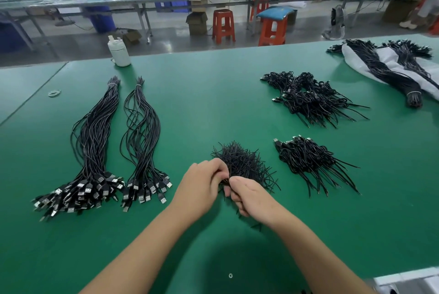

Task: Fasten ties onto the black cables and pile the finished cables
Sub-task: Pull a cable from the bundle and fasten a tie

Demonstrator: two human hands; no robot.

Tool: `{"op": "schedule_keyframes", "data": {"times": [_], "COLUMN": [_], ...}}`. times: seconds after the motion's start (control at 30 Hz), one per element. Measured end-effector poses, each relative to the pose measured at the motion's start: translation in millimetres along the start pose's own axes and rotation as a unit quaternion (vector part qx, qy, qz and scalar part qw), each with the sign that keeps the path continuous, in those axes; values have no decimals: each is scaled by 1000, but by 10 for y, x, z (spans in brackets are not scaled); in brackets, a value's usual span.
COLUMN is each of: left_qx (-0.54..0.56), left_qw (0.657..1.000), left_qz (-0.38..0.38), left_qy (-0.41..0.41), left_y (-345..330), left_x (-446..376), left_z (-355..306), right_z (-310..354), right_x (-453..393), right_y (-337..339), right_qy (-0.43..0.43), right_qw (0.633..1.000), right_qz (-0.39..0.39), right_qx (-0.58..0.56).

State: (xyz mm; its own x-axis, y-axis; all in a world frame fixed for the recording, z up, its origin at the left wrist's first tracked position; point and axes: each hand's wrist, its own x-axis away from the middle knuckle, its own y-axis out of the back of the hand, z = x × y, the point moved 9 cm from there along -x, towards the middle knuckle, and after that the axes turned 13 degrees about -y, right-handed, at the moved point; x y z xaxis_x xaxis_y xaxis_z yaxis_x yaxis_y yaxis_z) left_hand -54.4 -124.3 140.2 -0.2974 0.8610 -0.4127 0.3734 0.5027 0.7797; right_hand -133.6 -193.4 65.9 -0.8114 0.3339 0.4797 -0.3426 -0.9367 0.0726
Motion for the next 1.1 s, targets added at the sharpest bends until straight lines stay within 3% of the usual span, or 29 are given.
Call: {"op": "schedule_keyframes", "data": {"times": [0.07,0.17,0.33,0.6,0.87,1.1], "left_qx": [46,74,72,99,217,211], "left_qw": [997,991,985,971,939,942], "left_qz": [-14,-15,12,106,62,62], "left_qy": [55,110,157,192,261,253], "left_y": [11,-3,-56,-227,-306,-306], "left_x": [5,21,72,195,277,291], "left_z": [88,167,248,293,439,468], "right_z": [68,202,267,336,397,344], "right_x": [32,107,171,264,343,260], "right_y": [10,5,-4,-84,-17,-87], "right_qy": [39,123,179,226,241,207], "right_qw": [996,954,892,846,861,828], "right_qz": [-32,-118,-198,-193,-238,-219], "right_qx": [70,246,365,443,380,473]}}
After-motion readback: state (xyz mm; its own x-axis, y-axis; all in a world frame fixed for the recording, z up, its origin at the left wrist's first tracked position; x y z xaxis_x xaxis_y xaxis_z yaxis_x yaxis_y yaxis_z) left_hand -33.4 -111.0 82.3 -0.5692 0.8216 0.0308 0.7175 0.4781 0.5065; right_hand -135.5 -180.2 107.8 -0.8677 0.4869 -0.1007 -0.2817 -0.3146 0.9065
